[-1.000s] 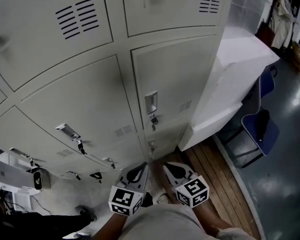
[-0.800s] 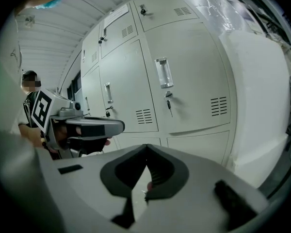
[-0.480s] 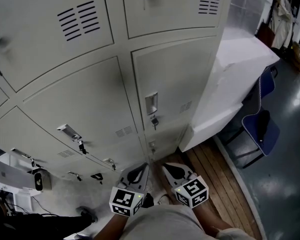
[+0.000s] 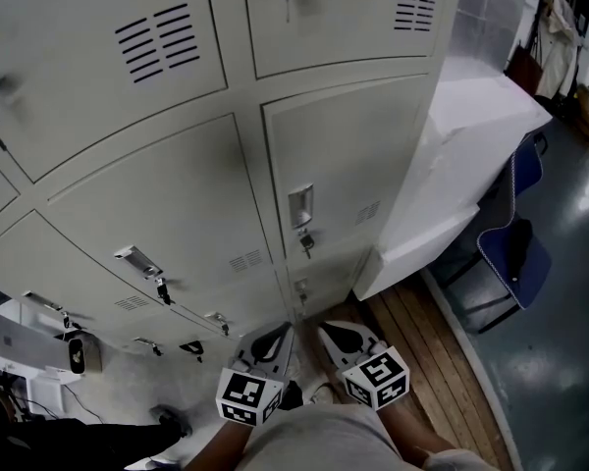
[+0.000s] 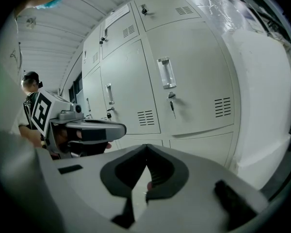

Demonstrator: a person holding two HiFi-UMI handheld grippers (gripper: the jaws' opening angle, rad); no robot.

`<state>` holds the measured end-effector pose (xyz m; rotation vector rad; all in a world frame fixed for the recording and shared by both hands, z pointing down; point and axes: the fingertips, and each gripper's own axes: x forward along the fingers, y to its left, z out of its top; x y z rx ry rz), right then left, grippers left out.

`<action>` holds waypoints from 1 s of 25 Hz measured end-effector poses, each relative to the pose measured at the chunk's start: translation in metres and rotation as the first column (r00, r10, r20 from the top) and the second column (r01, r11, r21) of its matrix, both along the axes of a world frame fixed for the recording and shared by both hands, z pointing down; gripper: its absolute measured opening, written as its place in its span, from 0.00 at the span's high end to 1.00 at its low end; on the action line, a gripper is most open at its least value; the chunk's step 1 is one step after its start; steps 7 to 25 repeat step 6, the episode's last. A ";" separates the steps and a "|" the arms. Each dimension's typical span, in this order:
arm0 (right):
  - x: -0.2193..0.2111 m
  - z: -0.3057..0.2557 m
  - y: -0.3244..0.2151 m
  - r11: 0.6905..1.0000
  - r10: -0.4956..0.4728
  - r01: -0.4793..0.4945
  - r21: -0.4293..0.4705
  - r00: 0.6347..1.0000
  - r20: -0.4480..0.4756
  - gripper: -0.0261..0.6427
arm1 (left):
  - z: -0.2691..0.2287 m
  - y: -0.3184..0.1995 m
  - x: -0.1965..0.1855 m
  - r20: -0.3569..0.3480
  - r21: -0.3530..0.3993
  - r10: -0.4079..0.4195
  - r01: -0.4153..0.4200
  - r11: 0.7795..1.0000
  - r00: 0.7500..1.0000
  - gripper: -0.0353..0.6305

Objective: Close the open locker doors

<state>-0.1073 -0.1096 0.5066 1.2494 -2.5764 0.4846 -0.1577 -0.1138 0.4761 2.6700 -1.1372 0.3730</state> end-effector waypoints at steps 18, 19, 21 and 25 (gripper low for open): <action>-0.001 0.000 -0.001 1.000 -0.007 0.007 0.000 1.000 0.001 0.92 | 0.000 -0.002 -0.001 0.001 0.000 -0.004 0.004 1.000 1.000 0.93; -0.001 0.000 -0.001 1.000 -0.007 0.007 0.000 1.000 0.001 0.92 | 0.000 -0.002 -0.001 0.001 0.000 -0.004 0.004 1.000 1.000 0.93; -0.001 0.000 -0.001 1.000 -0.007 0.007 0.000 1.000 0.001 0.92 | 0.000 -0.002 -0.001 0.001 0.000 -0.004 0.004 1.000 1.000 0.93; -0.001 0.000 -0.001 1.000 -0.007 0.007 0.000 1.000 0.001 0.92 | 0.000 -0.002 -0.001 0.001 0.000 -0.004 0.004 1.000 1.000 0.93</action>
